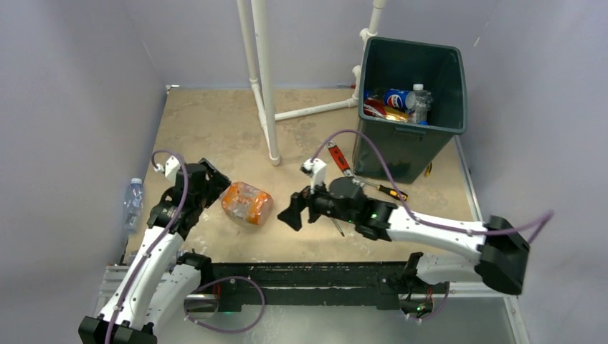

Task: Put the plastic bottles in the bin
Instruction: Move the plastic bottle to the center of the board, then pick up the plastic bottle at the center of the board.

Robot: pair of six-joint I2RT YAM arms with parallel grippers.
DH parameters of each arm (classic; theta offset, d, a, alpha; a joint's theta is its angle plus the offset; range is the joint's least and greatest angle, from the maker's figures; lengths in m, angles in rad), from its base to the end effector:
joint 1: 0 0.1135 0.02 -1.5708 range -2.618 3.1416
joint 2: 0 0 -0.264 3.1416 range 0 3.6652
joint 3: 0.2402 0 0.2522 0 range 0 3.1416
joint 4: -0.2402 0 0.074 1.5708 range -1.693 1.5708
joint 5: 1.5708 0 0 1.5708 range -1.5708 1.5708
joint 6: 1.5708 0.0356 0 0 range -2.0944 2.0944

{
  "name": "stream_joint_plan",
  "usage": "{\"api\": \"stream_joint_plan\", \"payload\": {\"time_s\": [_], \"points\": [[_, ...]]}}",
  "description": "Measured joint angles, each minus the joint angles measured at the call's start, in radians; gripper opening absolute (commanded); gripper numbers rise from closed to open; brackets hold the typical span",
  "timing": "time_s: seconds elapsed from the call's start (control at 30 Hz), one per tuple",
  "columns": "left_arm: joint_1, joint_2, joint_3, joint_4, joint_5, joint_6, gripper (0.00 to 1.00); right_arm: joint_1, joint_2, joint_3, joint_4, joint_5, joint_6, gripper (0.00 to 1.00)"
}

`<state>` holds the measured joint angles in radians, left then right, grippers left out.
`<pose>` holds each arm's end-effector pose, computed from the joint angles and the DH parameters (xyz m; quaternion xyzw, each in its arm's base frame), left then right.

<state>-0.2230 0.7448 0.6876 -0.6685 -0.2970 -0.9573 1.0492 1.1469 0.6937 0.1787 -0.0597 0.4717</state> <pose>0.1532 -0.0241 0.2666 -0.3804 0.8201 -0.1136 0.4121 0.1294 0.2294 0.2711 -0.2442 0.7587 0.4332 0.4208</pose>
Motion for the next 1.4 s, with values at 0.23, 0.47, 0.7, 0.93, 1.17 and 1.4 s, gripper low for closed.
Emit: {"api": "stream_joint_plan", "payload": {"time_s": [0.23, 0.47, 0.7, 0.93, 1.17, 1.4], "points": [[0.0, 0.045, -0.12, -0.004, -0.068, -0.111, 0.92, 0.061, 0.278, 0.099, 0.05, 0.15, -0.019, 0.99], [0.021, 0.203, -0.123, 0.105, -0.061, -0.151, 0.91, 0.054, 0.488, 0.208, 0.129, 0.291, -0.008, 0.99], [0.151, 0.361, -0.123, 0.218, 0.0, -0.159, 0.87, -0.003, 0.624, 0.269, 0.171, 0.311, -0.009, 0.98], [0.196, 0.453, -0.121, 0.291, 0.045, -0.159, 0.75, -0.037, 0.651, 0.291, 0.204, 0.283, -0.022, 0.93], [0.197, 0.5, -0.117, 0.333, 0.087, -0.162, 0.6, -0.035, 0.651, 0.287, 0.245, 0.246, -0.021, 0.88], [0.197, 0.504, -0.117, 0.373, 0.101, -0.162, 0.33, -0.035, 0.649, 0.237, 0.291, 0.196, -0.01, 0.86]]}}
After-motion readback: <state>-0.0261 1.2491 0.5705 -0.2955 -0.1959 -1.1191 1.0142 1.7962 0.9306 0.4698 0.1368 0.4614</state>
